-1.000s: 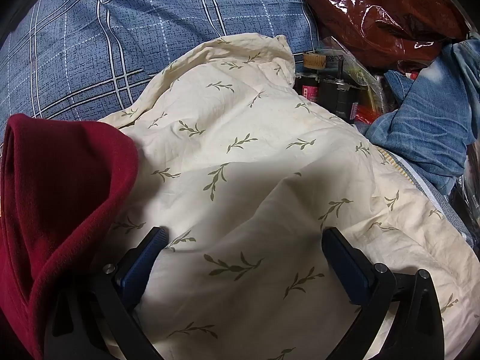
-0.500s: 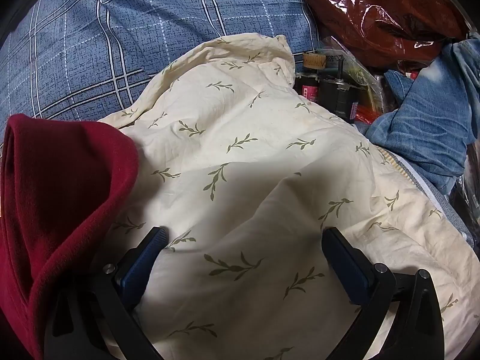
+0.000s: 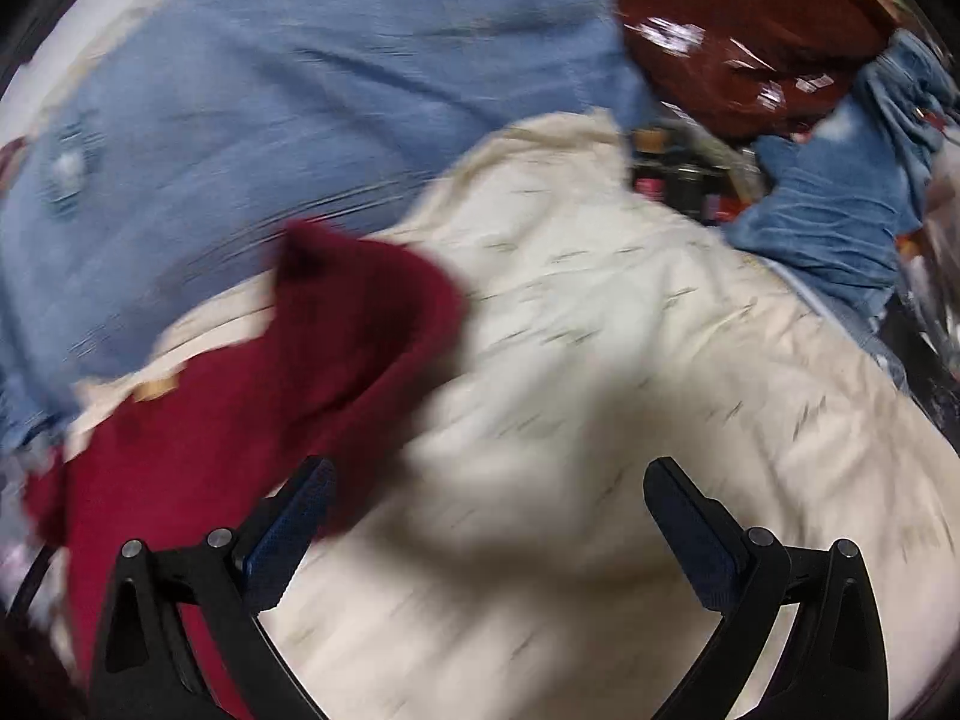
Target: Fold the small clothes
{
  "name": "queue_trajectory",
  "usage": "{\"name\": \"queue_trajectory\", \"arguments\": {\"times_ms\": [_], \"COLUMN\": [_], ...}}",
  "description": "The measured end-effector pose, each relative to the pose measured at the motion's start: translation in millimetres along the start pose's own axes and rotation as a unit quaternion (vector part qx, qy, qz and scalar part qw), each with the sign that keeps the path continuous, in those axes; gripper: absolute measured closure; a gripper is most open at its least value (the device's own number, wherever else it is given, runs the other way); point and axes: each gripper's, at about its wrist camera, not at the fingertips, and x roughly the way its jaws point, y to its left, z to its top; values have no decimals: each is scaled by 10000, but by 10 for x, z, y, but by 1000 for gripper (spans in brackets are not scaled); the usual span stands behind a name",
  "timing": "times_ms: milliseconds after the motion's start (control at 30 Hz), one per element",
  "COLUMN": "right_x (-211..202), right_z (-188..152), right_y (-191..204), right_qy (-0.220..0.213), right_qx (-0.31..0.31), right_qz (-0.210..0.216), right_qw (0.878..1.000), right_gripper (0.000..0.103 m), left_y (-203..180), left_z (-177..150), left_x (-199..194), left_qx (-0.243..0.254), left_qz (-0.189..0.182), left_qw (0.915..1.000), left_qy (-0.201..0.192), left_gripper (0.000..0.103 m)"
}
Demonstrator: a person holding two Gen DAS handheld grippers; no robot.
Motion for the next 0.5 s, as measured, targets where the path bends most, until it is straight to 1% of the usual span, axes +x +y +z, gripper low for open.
{"name": "queue_trajectory", "arguments": {"times_ms": [100,167,233,267,300,367,500], "right_x": [-326,-483,-538,-529,-505,-394,-147], "right_z": [-84,-164,-229,-250,-291,-341,-489], "right_y": [435,794,1173,1292,1497,1739,2070], "right_qy": [-48,-83,-98,-103,-141,-203,-212], "right_qx": [-402,-684,-952,-1047,-1207,-1373,-1406], "right_qz": [433,868,1200,1301,1430,1379,1367], "right_qw": [9982,9938,9881,9859,9822,9807,9804], "right_gripper": [0,0,0,0,0,0,0], "left_y": [-24,-40,-45,-36,-26,-14,-42], "left_z": [46,71,81,89,93,89,73], "left_x": [-86,-106,-142,-125,-126,-137,-133], "left_qx": [24,69,80,79,65,27,58], "left_qz": [0,12,88,91,76,17,-88], "left_qw": [9999,9998,9996,9997,9997,9997,9997], "left_qy": [-156,-202,-238,-231,-227,-222,-199], "left_gripper": [0,0,0,0,0,0,0]}}
